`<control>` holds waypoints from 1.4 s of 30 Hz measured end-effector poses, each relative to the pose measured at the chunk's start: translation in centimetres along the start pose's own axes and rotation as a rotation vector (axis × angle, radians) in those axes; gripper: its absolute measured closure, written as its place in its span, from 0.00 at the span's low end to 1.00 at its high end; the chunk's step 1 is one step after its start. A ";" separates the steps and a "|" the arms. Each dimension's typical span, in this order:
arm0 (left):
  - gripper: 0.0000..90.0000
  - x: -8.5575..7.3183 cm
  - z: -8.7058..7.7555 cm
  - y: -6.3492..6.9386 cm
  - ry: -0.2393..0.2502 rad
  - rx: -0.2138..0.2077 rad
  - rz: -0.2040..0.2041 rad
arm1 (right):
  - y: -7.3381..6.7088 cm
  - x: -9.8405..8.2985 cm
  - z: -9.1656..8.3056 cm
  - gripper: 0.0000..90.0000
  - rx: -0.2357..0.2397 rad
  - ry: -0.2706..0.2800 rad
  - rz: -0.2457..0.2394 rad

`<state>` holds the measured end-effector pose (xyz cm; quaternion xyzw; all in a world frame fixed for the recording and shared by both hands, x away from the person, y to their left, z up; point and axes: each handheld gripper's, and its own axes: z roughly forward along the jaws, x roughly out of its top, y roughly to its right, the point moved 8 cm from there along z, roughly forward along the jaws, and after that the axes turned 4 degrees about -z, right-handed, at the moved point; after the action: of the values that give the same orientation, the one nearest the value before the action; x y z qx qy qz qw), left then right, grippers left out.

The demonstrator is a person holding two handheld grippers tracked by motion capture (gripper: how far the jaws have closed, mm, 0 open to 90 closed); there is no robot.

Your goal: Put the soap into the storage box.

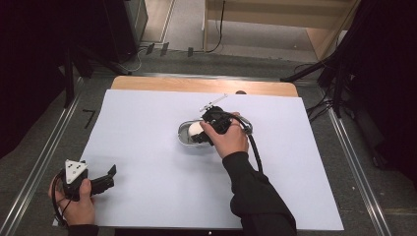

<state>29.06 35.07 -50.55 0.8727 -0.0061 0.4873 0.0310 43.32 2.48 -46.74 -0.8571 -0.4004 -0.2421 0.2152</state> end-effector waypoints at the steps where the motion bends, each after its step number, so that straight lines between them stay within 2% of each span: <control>1: 0.00 0.0 0.0 0.0 -0.001 0.001 0.000 | -0.1 -0.1 -0.2 0.21 0.002 0.003 -0.002; 7: 0.00 0.0 0.0 0.0 0.002 0.003 0.000 | -0.1 -0.9 -0.9 0.20 0.000 0.016 -0.007; 14: 0.00 0.0 0.0 0.0 0.001 0.005 0.003 | 0.5 -2.4 -2.0 0.15 -0.029 0.040 -0.012; 15: 0.00 0.0 0.0 0.0 0.001 0.005 0.004 | 0.7 -2.6 -2.2 0.15 -0.036 0.045 -0.013; 16: 0.00 0.0 0.0 0.0 0.001 0.007 0.005 | 1.0 -3.0 -2.7 0.14 -0.064 0.064 -0.019; 17: 0.00 0.0 0.0 0.0 0.001 0.007 0.005 | 1.0 -3.0 -2.7 0.14 -0.064 0.064 -0.019; 19: 0.00 0.0 0.0 0.0 0.002 0.007 0.007 | 1.5 -3.6 -3.4 0.10 -0.089 0.087 -0.022; 23: 0.00 0.0 0.0 0.0 0.003 0.007 0.008 | 1.9 -4.4 -4.1 0.05 -0.093 0.114 -0.022; 24: 0.00 0.0 0.0 0.0 0.002 0.007 0.008 | 2.3 -5.0 -4.4 0.01 -0.108 0.119 -0.021; 26: 0.00 0.0 0.0 0.0 0.003 0.008 0.008 | 2.3 -5.3 -4.5 0.01 -0.108 0.118 -0.016; 31: 0.00 0.0 0.0 0.1 0.007 0.009 0.009 | 3.2 -7.2 -5.2 0.00 -0.152 0.129 -0.011; 42: 0.00 0.0 0.0 0.1 0.004 0.010 0.011 | 4.0 -10.0 -7.0 0.00 -0.178 0.152 0.011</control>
<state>29.06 34.98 -50.54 0.8718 -0.0085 0.4892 0.0240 39.15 -9.64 -47.75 -0.8543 -0.3552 -0.3397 0.1691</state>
